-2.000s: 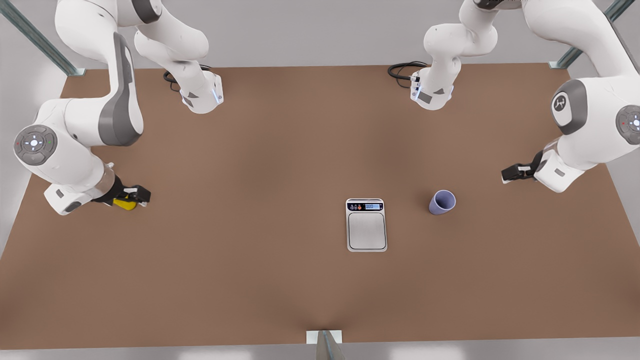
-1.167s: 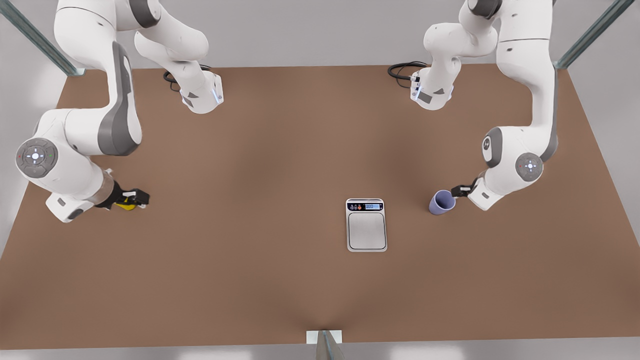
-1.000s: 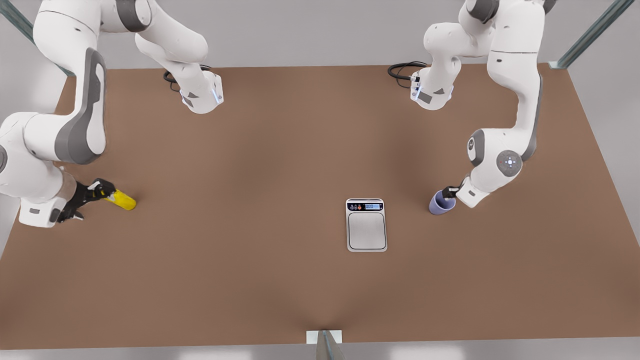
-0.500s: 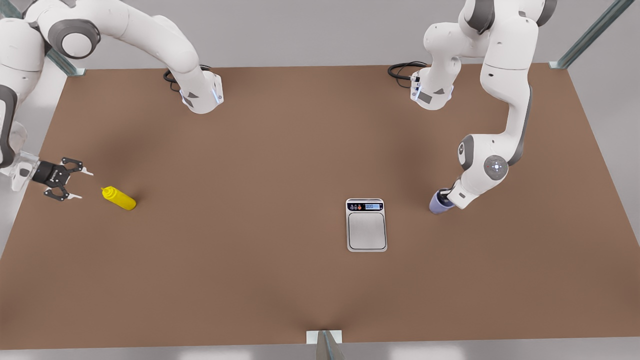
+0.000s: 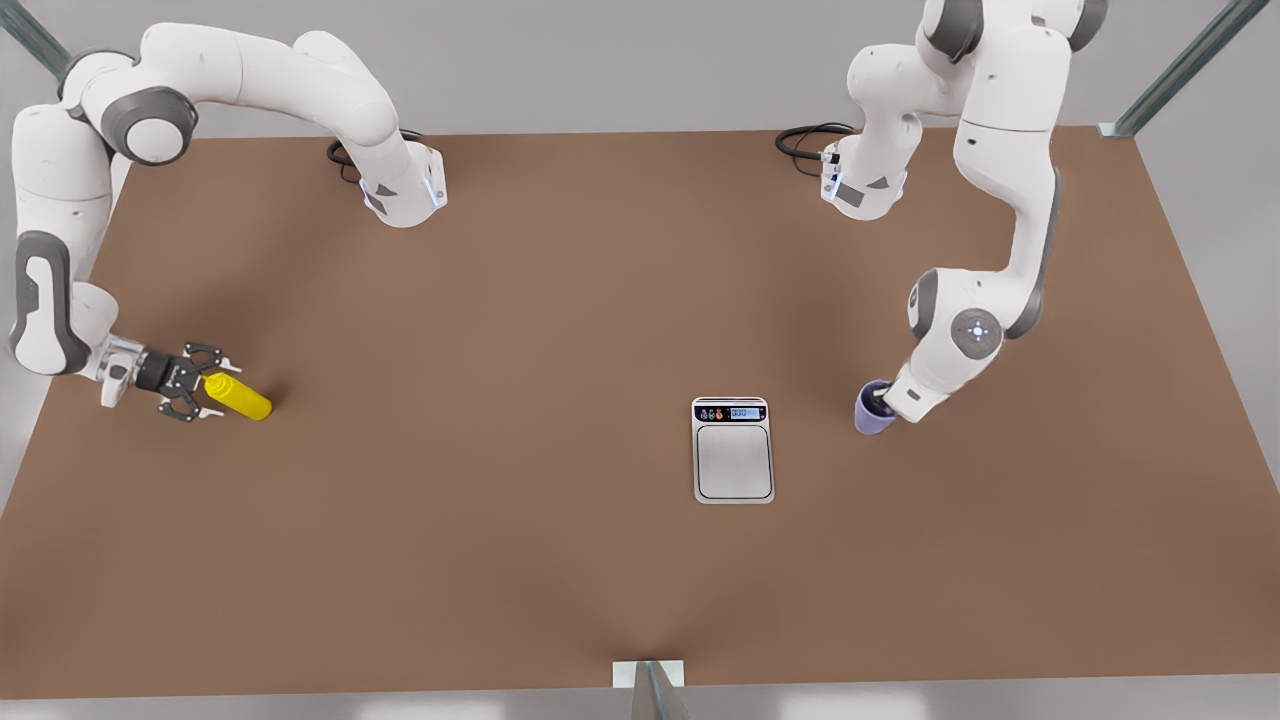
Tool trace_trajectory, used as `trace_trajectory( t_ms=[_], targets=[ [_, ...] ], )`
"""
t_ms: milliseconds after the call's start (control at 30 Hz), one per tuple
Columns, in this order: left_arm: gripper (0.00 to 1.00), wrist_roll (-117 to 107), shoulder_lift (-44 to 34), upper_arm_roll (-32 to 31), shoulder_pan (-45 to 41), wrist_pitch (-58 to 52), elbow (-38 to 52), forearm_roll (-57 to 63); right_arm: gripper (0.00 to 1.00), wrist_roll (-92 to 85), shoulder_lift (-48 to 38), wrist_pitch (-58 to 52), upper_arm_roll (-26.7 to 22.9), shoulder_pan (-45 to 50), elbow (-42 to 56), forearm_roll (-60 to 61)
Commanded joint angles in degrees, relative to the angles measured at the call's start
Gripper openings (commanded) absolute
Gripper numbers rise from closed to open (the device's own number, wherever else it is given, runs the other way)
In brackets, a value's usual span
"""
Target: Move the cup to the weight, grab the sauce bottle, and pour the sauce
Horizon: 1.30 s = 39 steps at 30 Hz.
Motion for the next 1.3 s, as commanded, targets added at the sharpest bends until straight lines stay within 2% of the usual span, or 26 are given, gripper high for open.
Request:
trace_trajectory(
  t_ms=[0,167,300,367,567,633,833,967,1033,1233,1267],
  targets=[
    [0.21,0.30,0.03,-0.05,-0.46,-0.13,0.42,-8.43,1.00,0.00,0.07,-0.04,0.02,0.27,0.01,0.00],
    [0.21,-12.79,-0.24,-6.64,-2.21,-4.09,5.26,-10.63,1.00,0.00,0.86,0.05,0.02,1.06,0.10,1.41],
    [0.21,-22.10,1.16,-6.82,-7.48,-4.44,9.03,-10.63,1.00,0.00,1.21,-0.65,0.11,1.06,0.63,1.49],
    [0.21,-27.46,5.56,-6.82,-9.60,-12.00,18.53,-10.54,1.00,0.00,1.04,-0.83,0.46,1.06,0.63,1.49],
    [0.21,-35.47,13.91,-6.64,-13.46,-12.09,28.46,-9.67,1.00,0.70,0.60,-1.01,2.57,1.15,1.15,1.49],
    [0.21,-35.82,14.53,-6.64,-13.91,-11.74,28.55,-9.67,1.00,0.70,0.60,-1.01,3.45,1.24,1.07,1.58],
    [0.41,-37.23,16.46,-6.11,-15.49,-11.38,28.81,-8.44,1.00,0.18,0.86,-2.23,3.80,1.76,0.80,1.58],
    [0.44,-38.28,17.95,-6.11,-15.49,-12.00,31.27,-8.35,1.00,-1.84,0.86,-3.64,3.80,1.76,0.89,1.49],
    [0.53,-38.19,17.69,-6.11,-15.49,-12.09,31.27,-8.26,1.00,-3.34,0.86,-4.08,3.89,1.85,0.89,1.49],
    [0.53,-38.46,17.34,-6.11,-15.49,-13.05,31.36,-8.35,1.00,-3.25,0.95,-4.35,3.97,2.37,0.98,1.58],
    [0.53,-38.54,17.25,-6.11,-15.49,-13.14,31.45,-8.35,0.80,-3.25,0.95,-4.35,3.97,2.73,0.98,1.85]
  ],
)
